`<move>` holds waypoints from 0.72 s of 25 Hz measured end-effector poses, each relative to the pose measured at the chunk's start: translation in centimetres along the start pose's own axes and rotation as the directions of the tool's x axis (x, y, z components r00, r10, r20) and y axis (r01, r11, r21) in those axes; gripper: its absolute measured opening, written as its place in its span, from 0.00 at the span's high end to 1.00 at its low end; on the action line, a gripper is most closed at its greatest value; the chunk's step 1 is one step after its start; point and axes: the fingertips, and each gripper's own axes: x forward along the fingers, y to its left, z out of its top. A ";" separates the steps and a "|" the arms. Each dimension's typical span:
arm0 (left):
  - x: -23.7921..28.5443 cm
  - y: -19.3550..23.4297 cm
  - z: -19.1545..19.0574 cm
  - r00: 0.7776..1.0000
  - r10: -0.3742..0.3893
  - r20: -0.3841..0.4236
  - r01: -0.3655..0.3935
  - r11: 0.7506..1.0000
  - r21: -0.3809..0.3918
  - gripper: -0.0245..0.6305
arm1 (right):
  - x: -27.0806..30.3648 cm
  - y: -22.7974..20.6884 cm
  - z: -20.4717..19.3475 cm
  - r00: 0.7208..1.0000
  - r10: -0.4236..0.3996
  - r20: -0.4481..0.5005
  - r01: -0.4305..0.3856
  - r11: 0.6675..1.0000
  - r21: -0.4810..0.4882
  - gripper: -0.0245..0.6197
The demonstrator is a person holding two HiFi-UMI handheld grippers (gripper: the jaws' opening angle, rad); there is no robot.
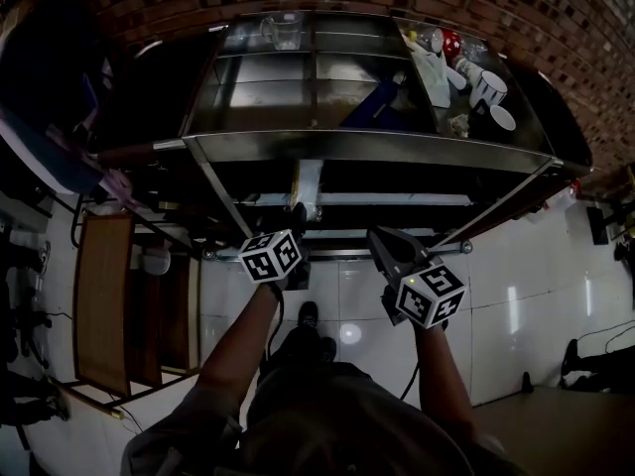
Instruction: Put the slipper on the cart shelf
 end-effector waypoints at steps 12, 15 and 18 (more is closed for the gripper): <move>5.8 1.7 0.2 0.998 0.058 0.000 -0.058 0.998 -0.007 0.85 | 3.2 -4.1 1.5 1.000 -0.022 -0.020 0.022 1.000 0.014 0.96; 6.9 1.9 0.5 0.997 0.079 0.000 -0.079 0.997 0.004 0.85 | 3.4 -4.6 1.5 1.000 -0.021 -0.022 0.021 1.000 0.018 0.96; 7.6 2.3 0.5 0.994 0.110 -0.010 -0.110 0.994 0.012 0.82 | 3.3 -5.2 1.3 0.999 -0.025 -0.025 0.026 0.999 0.025 0.96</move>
